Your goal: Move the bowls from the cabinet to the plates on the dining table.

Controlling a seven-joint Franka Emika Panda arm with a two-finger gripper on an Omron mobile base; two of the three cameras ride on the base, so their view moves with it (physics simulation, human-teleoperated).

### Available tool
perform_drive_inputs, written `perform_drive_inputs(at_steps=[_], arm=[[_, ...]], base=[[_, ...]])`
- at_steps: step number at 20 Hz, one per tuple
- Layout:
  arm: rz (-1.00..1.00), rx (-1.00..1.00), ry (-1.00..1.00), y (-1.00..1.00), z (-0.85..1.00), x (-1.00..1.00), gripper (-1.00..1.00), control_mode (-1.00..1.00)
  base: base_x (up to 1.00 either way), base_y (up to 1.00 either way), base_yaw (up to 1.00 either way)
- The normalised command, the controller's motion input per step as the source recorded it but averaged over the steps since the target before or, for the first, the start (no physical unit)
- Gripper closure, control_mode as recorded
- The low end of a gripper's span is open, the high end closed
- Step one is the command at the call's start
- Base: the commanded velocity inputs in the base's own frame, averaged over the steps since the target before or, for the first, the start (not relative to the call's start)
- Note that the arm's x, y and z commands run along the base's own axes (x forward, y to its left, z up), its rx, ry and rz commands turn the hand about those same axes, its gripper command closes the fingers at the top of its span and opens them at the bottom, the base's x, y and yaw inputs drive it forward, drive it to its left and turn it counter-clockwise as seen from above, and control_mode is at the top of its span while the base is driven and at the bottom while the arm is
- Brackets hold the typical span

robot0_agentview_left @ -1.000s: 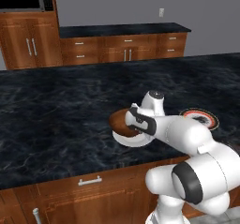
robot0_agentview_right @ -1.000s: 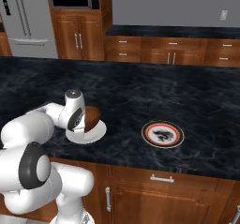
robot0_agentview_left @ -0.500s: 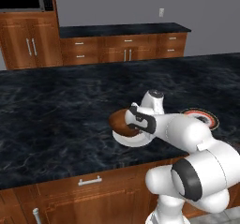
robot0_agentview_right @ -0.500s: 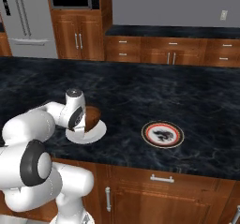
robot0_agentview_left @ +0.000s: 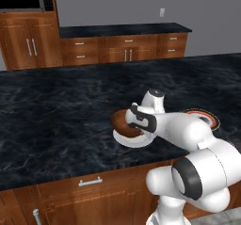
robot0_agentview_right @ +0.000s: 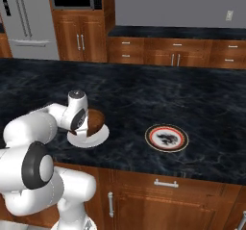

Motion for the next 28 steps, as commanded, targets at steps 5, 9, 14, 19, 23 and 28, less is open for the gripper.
perform_drive_inputs(at_steps=[5,9,14,19,23,28], arm=[[0.00,0.00,0.00,-0.11,0.00,0.02,-1.00,-1.00],[-0.07,0.00,0.00,-0.02,0.10,-0.49,-1.00,-1.00],[-0.08,0.00,-0.01,0.00,0.23,-0.68,-1.00,-1.00],[-0.04,0.00,-0.12,0.00,0.49,-0.78,-1.00,-1.00],[0.00,-0.03,-0.29,0.00,0.75,-0.79,-1.00,-1.00],[0.08,-0.16,-0.28,0.12,0.90,-0.57,-1.00,-1.00]], base=[[0.00,0.00,0.00],[0.00,0.00,0.00],[0.00,0.00,0.00],[0.00,0.00,0.00],[0.00,0.00,0.00],[0.00,0.00,0.00]])
